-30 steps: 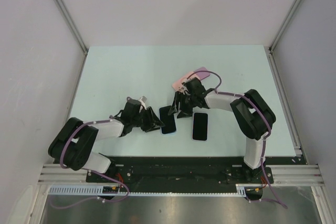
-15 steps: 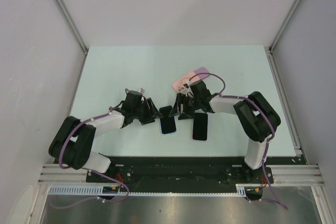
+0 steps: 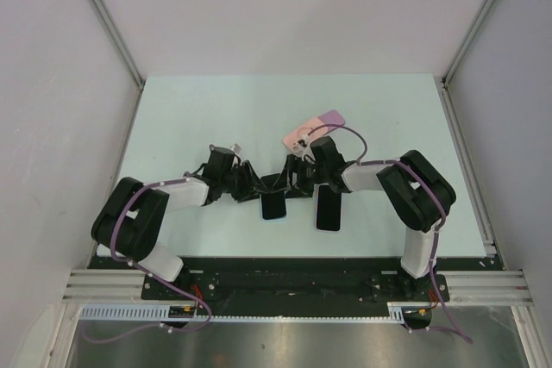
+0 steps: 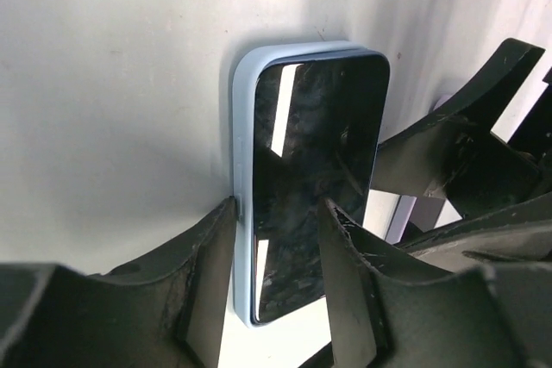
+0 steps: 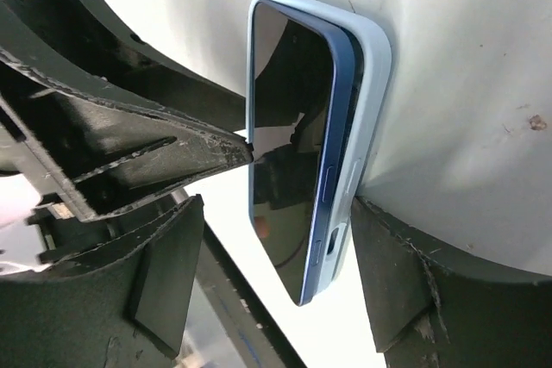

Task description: Put the phone into the phone case

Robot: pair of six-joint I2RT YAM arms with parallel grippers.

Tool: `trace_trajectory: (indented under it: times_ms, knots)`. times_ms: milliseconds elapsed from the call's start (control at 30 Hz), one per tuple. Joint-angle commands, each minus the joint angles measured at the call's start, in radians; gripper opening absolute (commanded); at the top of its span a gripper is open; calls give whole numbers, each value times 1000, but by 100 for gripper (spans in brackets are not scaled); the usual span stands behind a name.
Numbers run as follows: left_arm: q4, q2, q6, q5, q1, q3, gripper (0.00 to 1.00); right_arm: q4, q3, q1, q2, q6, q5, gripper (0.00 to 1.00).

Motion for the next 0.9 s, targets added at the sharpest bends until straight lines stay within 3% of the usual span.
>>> trace_trajectory:
  times_ms: [0, 133, 367, 633, 733, 867]
  knots:
    - [39, 22, 14, 94, -3, -47, 45, 258, -44, -28, 35, 136, -151, 72]
    - [100, 27, -18, 146, 2, -97, 35, 526, -92, -52, 44, 275, -241, 71]
    - [177, 64, -52, 193, 2, -143, 32, 797, -142, -55, 90, 420, -313, 62]
    - [172, 61, -41, 178, 3, -157, 31, 647, -159, -72, 75, 322, -275, 58]
    - [163, 59, -38, 175, 3, -153, 32, 599, -159, -75, 58, 287, -265, 52]
    - [151, 48, -32, 160, 3, -151, 32, 587, -161, -77, 57, 280, -262, 33]
